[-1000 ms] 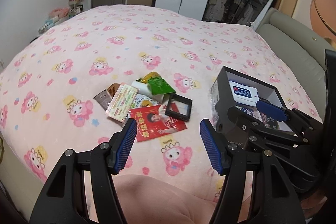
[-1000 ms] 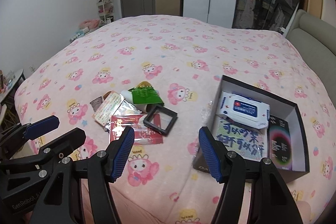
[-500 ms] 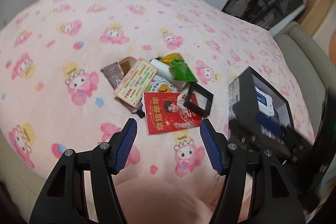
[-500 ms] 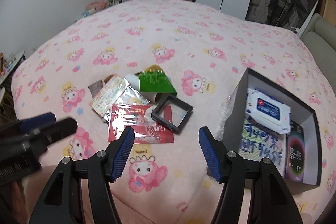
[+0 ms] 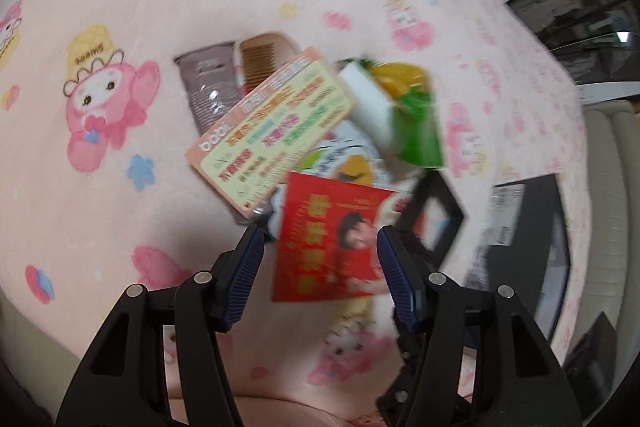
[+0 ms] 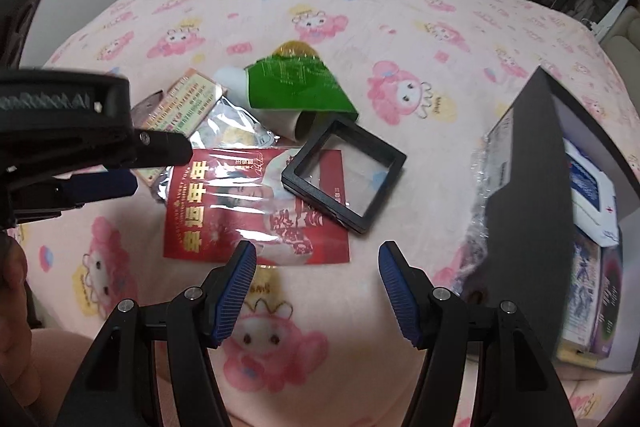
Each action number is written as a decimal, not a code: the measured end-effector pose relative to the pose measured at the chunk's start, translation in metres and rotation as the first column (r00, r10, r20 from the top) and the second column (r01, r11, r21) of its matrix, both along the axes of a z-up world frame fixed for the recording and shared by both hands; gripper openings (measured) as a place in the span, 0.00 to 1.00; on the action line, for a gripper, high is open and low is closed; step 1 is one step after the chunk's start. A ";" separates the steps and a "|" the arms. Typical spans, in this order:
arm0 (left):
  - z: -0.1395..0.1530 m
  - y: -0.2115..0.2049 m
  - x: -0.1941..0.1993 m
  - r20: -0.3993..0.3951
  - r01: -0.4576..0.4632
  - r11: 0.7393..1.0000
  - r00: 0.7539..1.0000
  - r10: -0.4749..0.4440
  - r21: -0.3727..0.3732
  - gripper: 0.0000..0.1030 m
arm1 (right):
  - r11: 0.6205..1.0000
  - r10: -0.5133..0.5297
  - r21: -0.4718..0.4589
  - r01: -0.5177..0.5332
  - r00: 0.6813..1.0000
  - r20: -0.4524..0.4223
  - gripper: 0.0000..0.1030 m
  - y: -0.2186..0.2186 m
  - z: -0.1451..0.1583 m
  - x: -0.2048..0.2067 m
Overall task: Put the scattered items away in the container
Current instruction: 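Grasp the red Lucky Cup card pack with the left tool, then lift the red card pack and carry it over the dark box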
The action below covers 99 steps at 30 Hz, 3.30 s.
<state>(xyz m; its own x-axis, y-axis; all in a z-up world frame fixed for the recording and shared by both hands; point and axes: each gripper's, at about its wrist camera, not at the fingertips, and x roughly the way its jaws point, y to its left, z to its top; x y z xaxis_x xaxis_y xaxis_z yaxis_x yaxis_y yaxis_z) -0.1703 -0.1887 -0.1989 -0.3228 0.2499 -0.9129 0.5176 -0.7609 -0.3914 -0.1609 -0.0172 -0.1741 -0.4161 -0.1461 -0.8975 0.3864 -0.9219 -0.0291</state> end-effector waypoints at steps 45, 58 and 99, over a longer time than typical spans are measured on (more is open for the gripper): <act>-0.012 0.031 -0.005 0.135 0.181 0.974 0.977 -0.163 -0.135 0.43 | 0.964 0.057 -0.264 0.006 0.971 0.231 0.44 0.035 -0.023 0.014; 0.002 0.033 0.002 0.118 0.210 0.958 0.975 -0.189 -0.197 0.43 | 0.972 0.009 -0.231 0.036 0.982 0.189 0.41 0.031 -0.023 0.018; 0.098 0.267 -0.045 -0.249 0.532 0.830 0.792 -0.558 -0.168 0.40 | 0.921 -0.252 -0.335 0.199 0.960 -0.124 0.39 0.268 0.100 0.000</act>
<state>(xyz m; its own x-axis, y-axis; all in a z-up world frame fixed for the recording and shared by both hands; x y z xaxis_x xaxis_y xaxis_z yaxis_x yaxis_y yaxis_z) -0.2156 0.0785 -0.1007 -0.3964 0.3873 -0.8323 -0.1127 -0.9203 -0.3746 -0.1608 0.2511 -0.0737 -0.6066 -0.2964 -0.7377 0.1819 -0.9550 0.2341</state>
